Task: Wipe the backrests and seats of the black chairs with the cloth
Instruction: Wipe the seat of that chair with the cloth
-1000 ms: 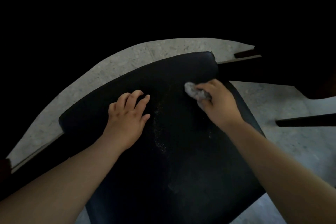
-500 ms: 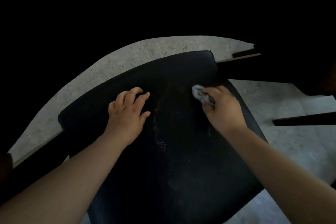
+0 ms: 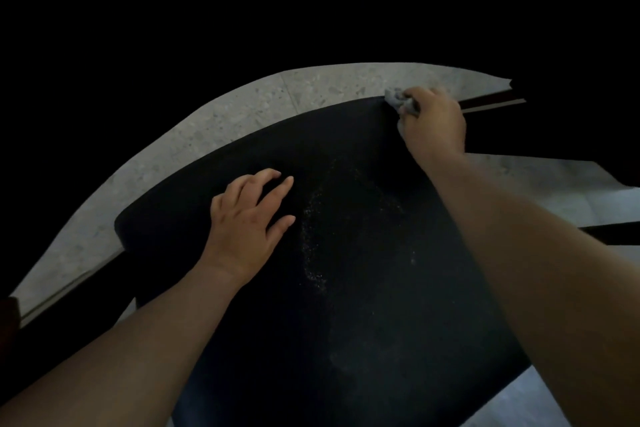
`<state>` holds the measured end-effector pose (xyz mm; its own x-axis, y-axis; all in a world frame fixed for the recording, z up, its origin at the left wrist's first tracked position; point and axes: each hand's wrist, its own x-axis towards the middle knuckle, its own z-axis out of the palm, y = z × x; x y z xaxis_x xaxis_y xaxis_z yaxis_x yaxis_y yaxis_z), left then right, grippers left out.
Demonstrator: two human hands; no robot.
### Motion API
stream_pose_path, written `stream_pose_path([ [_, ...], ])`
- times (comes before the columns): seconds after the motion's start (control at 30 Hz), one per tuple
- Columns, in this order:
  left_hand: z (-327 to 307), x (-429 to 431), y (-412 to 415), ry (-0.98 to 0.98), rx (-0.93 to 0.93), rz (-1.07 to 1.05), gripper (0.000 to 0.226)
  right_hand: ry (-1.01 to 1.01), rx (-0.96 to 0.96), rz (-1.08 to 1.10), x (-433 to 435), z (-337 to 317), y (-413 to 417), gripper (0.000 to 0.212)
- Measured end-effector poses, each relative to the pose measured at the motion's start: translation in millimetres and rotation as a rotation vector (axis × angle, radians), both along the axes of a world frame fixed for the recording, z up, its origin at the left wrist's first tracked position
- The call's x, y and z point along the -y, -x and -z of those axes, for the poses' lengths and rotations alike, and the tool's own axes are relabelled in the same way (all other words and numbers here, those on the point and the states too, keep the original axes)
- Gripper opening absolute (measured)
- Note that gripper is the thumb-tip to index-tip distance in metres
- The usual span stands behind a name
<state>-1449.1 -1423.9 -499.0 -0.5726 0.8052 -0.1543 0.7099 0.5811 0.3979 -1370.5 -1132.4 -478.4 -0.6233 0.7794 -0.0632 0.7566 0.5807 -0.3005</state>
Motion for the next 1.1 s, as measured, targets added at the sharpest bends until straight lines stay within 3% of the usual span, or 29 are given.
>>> stream_pose_path([
  [0.1, -0.5, -0.6, -0.1, -0.007, 0.013, -0.004, 0.056, 0.035, -0.017, -0.156, 24.0, -8.3, -25.8, 0.033],
  [0.2, -1.8, -0.5, -0.8, 0.008, 0.029, -0.002, 0.057, 0.192, -0.023, -0.324, 50.0, -21.4, -54.5, 0.030],
  [0.37, -0.5, -0.5, -1.3, 0.020, 0.015, -0.006, 0.057, 0.086, -0.190, -0.301, 29.2, -20.9, -10.8, 0.031],
  [0.53, 0.2, 0.8, -0.6, 0.003, 0.002, 0.002, 0.057, 0.151, -0.141, -0.292, 25.4, 10.7, 40.5, 0.030],
  [0.77, -7.5, -3.6, 0.7, 0.072, 0.079, -0.014, 0.060, 0.318, -0.060, -0.626, 56.3, -22.0, -51.1, 0.023],
  [0.87, -7.8, -3.4, 0.8, 0.067, 0.083, -0.021, 0.059, 0.269, -0.141, -0.554, 50.4, -34.5, -47.2, 0.027],
  [1.0, -5.9, -2.8, 1.7, 0.025, 0.069, -0.024, 0.057, 0.147, -0.222, -0.385, 35.1, -20.2, 20.1, 0.032],
  [1.1, -6.5, -2.8, 2.4, 0.036, 0.069, -0.023, 0.057, 0.182, -0.134, -0.340, 38.3, 3.9, 49.7, 0.031],
])
